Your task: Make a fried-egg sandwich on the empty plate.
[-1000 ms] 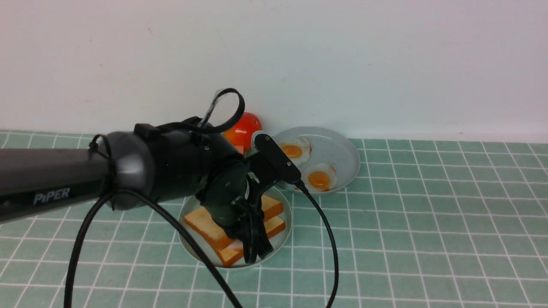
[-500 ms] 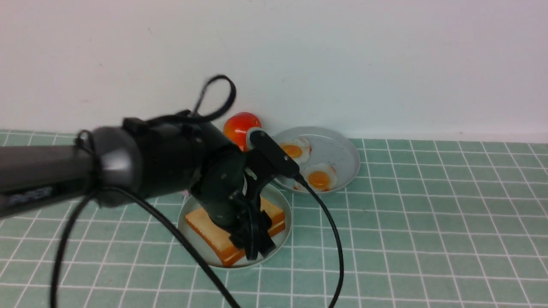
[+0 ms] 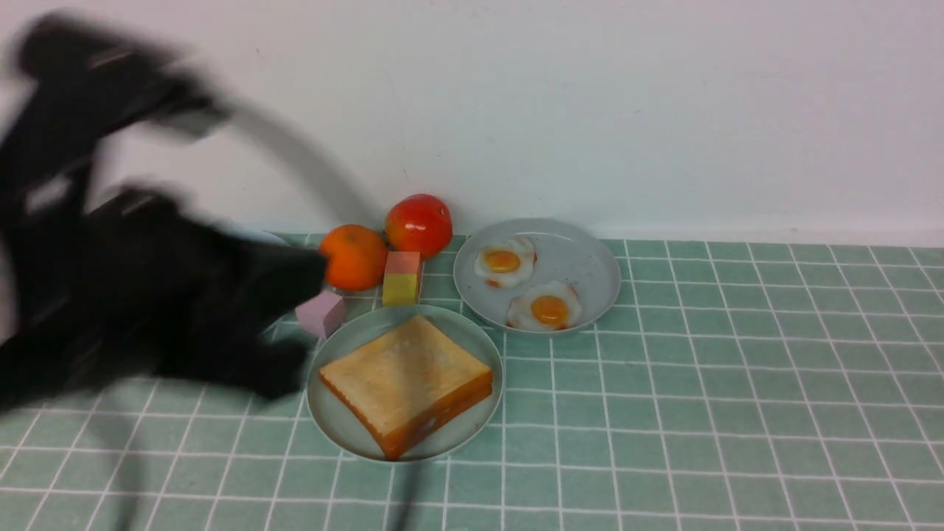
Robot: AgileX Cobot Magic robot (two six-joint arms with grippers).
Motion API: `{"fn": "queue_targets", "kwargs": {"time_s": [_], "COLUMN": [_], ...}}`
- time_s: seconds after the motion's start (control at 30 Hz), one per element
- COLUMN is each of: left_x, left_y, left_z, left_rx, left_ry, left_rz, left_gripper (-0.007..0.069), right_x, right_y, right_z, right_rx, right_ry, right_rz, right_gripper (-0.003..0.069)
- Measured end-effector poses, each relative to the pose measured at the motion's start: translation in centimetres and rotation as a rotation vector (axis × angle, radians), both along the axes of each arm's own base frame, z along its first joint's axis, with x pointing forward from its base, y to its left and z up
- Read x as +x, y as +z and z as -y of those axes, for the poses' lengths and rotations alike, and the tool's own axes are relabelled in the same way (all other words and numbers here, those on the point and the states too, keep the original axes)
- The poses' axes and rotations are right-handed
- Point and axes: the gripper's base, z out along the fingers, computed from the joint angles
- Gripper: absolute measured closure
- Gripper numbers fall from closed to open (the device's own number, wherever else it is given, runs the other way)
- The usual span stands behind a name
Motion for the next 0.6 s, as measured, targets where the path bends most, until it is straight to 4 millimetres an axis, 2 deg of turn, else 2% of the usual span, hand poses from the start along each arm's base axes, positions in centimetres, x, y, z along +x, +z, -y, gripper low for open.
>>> {"fn": "queue_targets", "kwargs": {"time_s": [0.03,0.1,0.13,0.17,0.23,0.3,0.33,0.5,0.6], "left_x": [-1.1,-4.5,-4.5,-6.4,-7.3,-9.0,-9.3,-10.0,-9.9], "left_y": [-0.6,-3.0,-3.5,-5.9,-7.1,-9.9,-10.6,-12.4,-12.9], "left_z": [-0.8,-3.4,-3.4,-4.9,-5.5,-6.8,-7.1,-7.6,-7.6], "left_rx": [-0.030,-0.128,-0.124,-0.190,-0.219,-0.301,-0.323,-0.386,-0.392], "left_ry": [-0.003,-0.010,-0.010,-0.015,-0.017,-0.023,-0.025,-0.025,-0.021], "left_rz": [0.024,0.108,0.103,0.160,0.193,0.289,0.315,0.342,0.288], "left_gripper": [0.0638,0.0638,0.0638,0.0638,0.0638,0.0638,0.0638,0.0638,0.0638], "right_x": [-0.5,-2.2,-2.3,-3.5,-4.2,-5.5,-5.7,-5.1,-2.9], "right_y": [0.0,-0.1,-0.1,-0.2,-0.5,-2.0,-2.7,-5.2,-7.1], "right_z": [0.4,1.5,1.6,2.4,2.8,3.8,4.1,4.3,3.5], "right_rx": [0.005,0.030,0.027,0.053,0.064,0.082,0.084,0.138,0.209], "right_ry": [-0.021,-0.064,-0.070,-0.101,-0.119,-0.175,-0.194,-0.261,-0.297], "right_rz": [0.015,0.051,0.057,0.091,0.110,0.143,0.148,0.167,0.196], "right_gripper": [0.0585,0.0585,0.0585,0.0584,0.0584,0.0584,0.0584,0.0584,0.0583]}}
